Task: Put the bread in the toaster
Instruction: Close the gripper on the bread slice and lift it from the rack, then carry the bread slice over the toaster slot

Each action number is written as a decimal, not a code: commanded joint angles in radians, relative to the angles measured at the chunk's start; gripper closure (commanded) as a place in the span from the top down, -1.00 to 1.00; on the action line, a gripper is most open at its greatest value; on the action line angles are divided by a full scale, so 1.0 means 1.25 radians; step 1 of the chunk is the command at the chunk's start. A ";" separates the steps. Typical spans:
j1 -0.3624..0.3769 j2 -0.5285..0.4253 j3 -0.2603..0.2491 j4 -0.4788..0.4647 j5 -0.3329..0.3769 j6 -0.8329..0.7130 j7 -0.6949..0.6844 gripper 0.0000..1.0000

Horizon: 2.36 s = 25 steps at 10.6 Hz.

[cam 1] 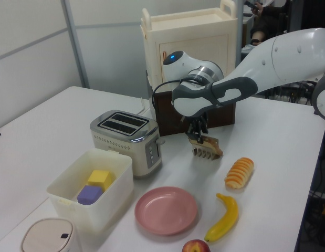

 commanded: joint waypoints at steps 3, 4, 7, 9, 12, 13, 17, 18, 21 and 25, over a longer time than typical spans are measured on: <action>0.004 -0.065 -0.011 0.027 -0.003 0.010 -0.015 -1.00; 0.003 -0.078 -0.012 0.061 -0.002 0.010 -0.015 -1.00; 0.000 -0.078 -0.016 0.156 0.021 0.021 -0.009 -1.00; 0.003 -0.073 -0.022 0.189 0.171 0.171 0.037 -1.00; 0.010 -0.039 -0.017 0.186 0.230 0.368 0.209 -1.00; 0.010 -0.029 -0.012 0.186 0.231 0.403 0.248 -1.00; 0.054 0.008 0.001 0.180 0.262 0.428 0.273 -1.00; 0.058 0.009 0.010 0.180 0.273 0.428 0.273 -1.00; 0.059 0.002 0.017 0.189 0.273 0.428 0.293 -1.00; 0.061 -0.006 0.017 0.189 0.274 0.427 0.291 -1.00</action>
